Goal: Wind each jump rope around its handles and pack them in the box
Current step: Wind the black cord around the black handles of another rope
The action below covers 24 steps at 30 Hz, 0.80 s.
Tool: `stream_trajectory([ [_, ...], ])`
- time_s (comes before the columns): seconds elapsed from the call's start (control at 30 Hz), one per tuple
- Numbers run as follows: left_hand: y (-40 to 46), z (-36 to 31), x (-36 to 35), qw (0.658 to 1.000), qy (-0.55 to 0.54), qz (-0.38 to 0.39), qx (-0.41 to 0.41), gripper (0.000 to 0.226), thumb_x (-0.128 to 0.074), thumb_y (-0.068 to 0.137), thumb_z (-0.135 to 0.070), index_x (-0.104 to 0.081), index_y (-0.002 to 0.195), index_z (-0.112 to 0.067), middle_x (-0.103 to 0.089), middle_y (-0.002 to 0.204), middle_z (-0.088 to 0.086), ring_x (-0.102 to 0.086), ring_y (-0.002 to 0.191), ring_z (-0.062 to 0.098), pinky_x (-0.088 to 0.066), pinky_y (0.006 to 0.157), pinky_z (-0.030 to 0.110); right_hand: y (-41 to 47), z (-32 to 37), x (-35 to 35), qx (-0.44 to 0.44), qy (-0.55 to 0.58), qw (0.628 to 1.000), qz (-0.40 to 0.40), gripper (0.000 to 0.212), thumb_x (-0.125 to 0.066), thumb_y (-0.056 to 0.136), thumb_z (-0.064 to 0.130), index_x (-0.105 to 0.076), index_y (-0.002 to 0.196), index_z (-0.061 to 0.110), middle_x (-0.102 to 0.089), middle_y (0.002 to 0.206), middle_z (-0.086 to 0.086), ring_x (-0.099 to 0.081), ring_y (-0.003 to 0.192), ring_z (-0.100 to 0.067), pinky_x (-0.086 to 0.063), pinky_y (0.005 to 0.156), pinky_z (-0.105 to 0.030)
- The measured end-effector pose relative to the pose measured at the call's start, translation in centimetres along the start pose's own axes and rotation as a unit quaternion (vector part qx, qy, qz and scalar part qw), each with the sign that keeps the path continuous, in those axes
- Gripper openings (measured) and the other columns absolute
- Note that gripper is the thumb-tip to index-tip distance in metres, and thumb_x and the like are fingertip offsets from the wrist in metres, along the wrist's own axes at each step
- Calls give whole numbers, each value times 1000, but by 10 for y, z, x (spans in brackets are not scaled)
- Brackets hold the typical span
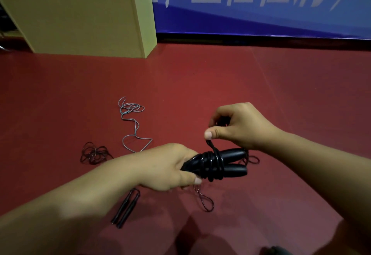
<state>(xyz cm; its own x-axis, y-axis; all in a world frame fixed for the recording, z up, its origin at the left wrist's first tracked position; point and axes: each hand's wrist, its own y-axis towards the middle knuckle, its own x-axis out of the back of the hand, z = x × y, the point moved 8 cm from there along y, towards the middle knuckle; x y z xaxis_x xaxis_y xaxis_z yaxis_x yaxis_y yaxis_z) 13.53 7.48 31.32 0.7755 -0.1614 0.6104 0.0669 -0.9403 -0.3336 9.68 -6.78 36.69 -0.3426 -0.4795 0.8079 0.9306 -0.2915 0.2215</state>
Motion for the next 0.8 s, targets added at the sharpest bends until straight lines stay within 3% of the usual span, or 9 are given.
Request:
stream_trajectory([
  [0.07,-1,-6,-4,997,-75,18,-11,7,-64,94,-16,-59,90,-12,-61,71,-4,-58,66,14,-52,58,31,0,-7,-3,-27,48,998,9,50,-69,59,68,-69,73,20,-66,65,2,-55,56,-4,-44,53,-21],
  [0.2,-3,-20,1,988,-146,8,-47,8,-64,95,-15,-59,94,-8,-63,75,0,-58,63,24,-49,57,31,5,-17,-15,-65,154,985,45,53,-72,68,56,-68,74,4,-65,67,-20,-54,57,-13,-44,56,-30],
  [0.3,-4,-21,11,978,-202,-35,-51,8,-63,95,-15,-58,89,-16,-64,73,-1,-58,55,20,-48,52,27,3,-19,-25,-91,193,973,92,35,-71,89,19,-59,77,-11,-54,65,-11,-51,55,-6,-41,52,-23],
  [0.37,-4,-17,21,966,-239,-89,-42,11,-62,95,-14,-57,85,-18,-63,71,-1,-57,52,18,-48,49,25,4,-23,-31,-116,192,970,96,26,-57,89,3,-54,64,-4,-51,61,-7,-45,51,-4,-36,51,-23],
  [0.43,-5,-8,31,953,-260,-157,-20,11,-61,95,-15,-56,85,-16,-61,68,-3,-57,51,17,-48,47,24,3,-21,-38,-135,173,971,90,33,-55,95,13,-52,62,12,-53,57,-2,-45,46,-6,-36,48,-22],
  [0.53,-7,9,46,931,-271,-243,11,13,-60,96,-13,-58,83,-16,-59,67,-1,-58,54,18,-48,51,25,3,-15,-45,-147,131,975,107,37,-48,99,40,-53,74,13,-61,60,-2,-51,46,-14,-41,45,-24],
  [0.67,-8,23,54,928,-232,-291,32,16,-62,94,-11,-58,79,-16,-60,67,0,-62,62,16,-49,58,20,3,-12,-45,-148,132,973,115,37,-44,102,37,-58,84,7,-60,63,-3,-54,48,-16,-44,47,-29],
  [0.8,-10,39,61,915,-219,-331,76,13,-62,94,-16,-59,81,-16,-61,66,-3,-62,57,16,-47,57,26,2,-11,-46,-154,216,958,112,39,-43,102,36,-63,91,5,-52,59,-4,-51,54,-19,-44,56,-32],
])
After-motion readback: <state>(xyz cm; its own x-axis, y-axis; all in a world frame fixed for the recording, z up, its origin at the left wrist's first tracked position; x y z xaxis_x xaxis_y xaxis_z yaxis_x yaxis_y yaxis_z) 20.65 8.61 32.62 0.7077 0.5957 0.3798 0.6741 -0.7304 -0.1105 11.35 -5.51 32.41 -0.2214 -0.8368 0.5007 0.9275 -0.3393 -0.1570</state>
